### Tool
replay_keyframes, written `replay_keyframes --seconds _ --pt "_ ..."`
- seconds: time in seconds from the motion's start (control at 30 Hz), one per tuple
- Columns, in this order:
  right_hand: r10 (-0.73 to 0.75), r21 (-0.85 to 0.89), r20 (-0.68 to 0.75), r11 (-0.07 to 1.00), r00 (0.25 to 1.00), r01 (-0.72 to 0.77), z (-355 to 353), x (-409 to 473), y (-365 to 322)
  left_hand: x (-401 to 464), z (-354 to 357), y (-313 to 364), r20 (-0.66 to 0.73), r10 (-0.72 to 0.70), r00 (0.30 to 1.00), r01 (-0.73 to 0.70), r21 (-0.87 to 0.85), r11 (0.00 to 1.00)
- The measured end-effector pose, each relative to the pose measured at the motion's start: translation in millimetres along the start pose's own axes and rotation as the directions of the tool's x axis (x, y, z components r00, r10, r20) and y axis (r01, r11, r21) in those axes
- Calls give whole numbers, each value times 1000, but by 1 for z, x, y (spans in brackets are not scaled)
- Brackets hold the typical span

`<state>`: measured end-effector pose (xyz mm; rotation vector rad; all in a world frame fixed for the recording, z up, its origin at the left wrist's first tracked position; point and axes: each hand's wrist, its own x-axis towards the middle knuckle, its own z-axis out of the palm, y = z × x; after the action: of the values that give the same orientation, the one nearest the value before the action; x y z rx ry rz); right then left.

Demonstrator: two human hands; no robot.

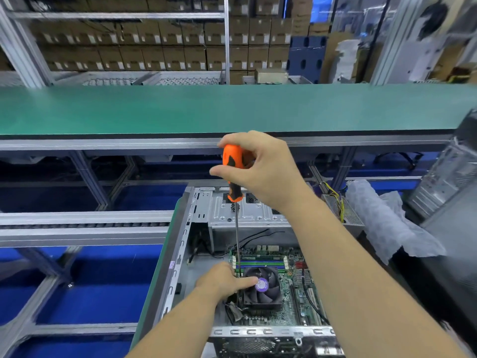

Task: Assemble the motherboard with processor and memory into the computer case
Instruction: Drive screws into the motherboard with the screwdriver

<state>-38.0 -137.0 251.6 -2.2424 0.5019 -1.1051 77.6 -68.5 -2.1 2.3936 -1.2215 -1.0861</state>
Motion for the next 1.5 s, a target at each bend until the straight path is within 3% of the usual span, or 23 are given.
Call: replay_keyframes --seconds 0.07,0.13,0.2,0.23,0.33,0.4,0.5,0.6,0.7,0.8,0.87,0.97,1.0,1.13,1.2,1.23,1.3,1.37,1.43,1.5 --pt "0 94 78 996 997 -8 5 -3 0 0 0 1 -4 -7 1000 7 14 1000" --pt "28 357 161 930 987 -84 8 -8 1 1 1 1 -10 -11 1000 12 21 1000" --pt "55 513 128 851 990 -114 10 -10 2 2 1 0 -12 -20 1000 20 23 1000" --pt "70 491 73 866 995 -97 11 -9 3 3 1 0 -10 -21 1000 21 26 999" --pt "-23 159 -104 986 994 40 14 -7 8 3 1 -1 -12 -31 999 31 23 999" --pt "-81 95 -150 991 985 96 16 -8 11 4 1 -1 -8 -41 999 41 28 999" --pt "34 325 -69 946 997 -9 14 -9 9 4 0 -1 -2 -44 999 44 22 999" --pt "86 451 63 886 994 -105 8 -9 7 5 1 -2 -7 -47 999 47 3 999" --pt "72 613 183 771 980 -171 4 -9 7 4 1 -2 -7 -57 998 57 -38 998" --pt "40 691 183 705 982 -158 5 -9 4 4 3 -3 -1 -60 998 60 -60 996" --pt "81 655 88 746 993 -119 10 -8 2 4 2 -3 11 -59 998 60 -66 996" --pt "109 466 -136 884 985 -34 16 -10 2 2 1 -2 34 -59 998 61 -53 997" --pt "103 441 -124 896 987 -38 15 -11 1 1 0 -2 31 -61 998 62 -50 997" --pt "16 397 154 915 988 -76 5 -12 -1 0 -1 -1 17 -72 997 74 -106 992" --pt "45 356 132 930 990 -89 3 -7 -3 -1 -2 0 25 -70 997 72 -109 991" --pt "62 280 55 957 997 -74 3 -5 -2 -1 -3 1 26 -72 997 74 -101 992" --pt "-6 -34 -141 999 990 1 2 -4 2 -1 -3 2 21 -72 997 73 -81 994" --pt "-85 -229 -184 972 979 42 2 -7 5 0 -2 2 20 -75 997 76 -62 995" --pt "-11 -122 -27 993 1000 7 1 -11 4 1 -2 2 23 -77 997 78 -72 994" --pt "79 95 157 991 984 -95 0 -13 -1 2 -1 0 16 -80 997 81 -95 992"
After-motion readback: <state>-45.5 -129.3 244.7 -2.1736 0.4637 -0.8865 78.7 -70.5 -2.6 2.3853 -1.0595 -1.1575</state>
